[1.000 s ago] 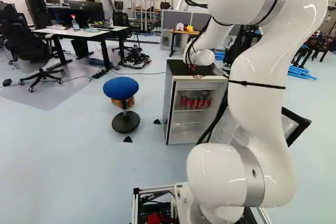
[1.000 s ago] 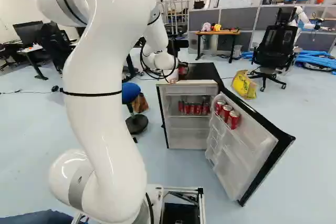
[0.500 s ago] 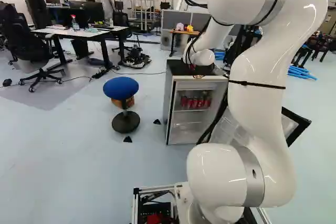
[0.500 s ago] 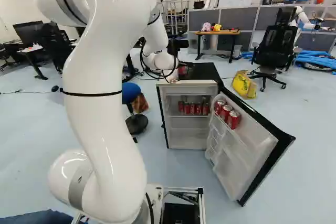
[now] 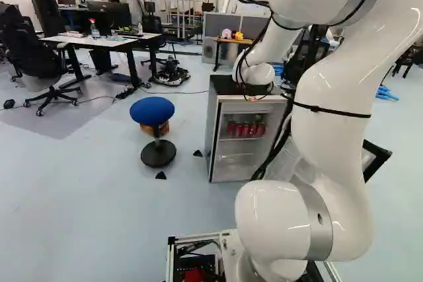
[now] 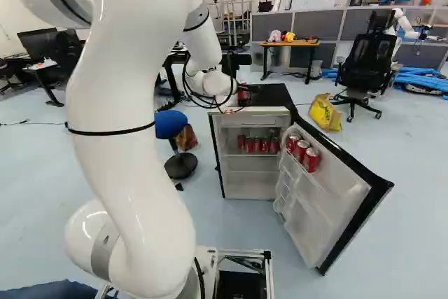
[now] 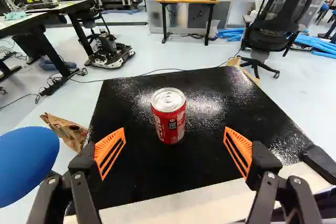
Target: Grab a drink from the fridge
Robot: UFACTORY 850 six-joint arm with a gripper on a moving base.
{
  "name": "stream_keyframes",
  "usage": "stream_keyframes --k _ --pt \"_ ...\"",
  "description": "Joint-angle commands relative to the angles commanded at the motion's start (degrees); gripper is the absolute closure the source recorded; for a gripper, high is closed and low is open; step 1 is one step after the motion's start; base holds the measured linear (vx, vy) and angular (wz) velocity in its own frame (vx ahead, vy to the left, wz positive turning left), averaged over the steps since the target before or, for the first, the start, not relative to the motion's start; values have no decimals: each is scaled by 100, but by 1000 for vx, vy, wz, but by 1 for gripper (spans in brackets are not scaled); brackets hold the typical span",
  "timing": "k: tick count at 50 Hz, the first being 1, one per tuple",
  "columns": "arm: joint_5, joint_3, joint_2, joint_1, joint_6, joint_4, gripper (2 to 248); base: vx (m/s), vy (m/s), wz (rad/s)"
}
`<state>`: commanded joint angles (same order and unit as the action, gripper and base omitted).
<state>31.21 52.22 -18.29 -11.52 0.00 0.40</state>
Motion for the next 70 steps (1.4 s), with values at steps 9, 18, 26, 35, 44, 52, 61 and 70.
stream_keyframes --k 9,18,26,35,44,52,61,70 --pt "0 -243 205 -75 0 0 3 0 0 0" --pt "0 -419 355 -191 0 0 3 0 0 0" --pt "-52 -529 450 -320 0 0 3 0 0 0" --pt "-202 -629 539 -477 0 0 3 0 0 0" --pt "-360 -724 700 -640 0 0 3 0 0 0" --pt "-551 -797 861 -789 0 0 3 0 0 0" --pt "-822 -851 1024 -960 0 0 3 0 0 0" --pt "-1109 -866 1155 -1133 0 0 3 0 0 0"
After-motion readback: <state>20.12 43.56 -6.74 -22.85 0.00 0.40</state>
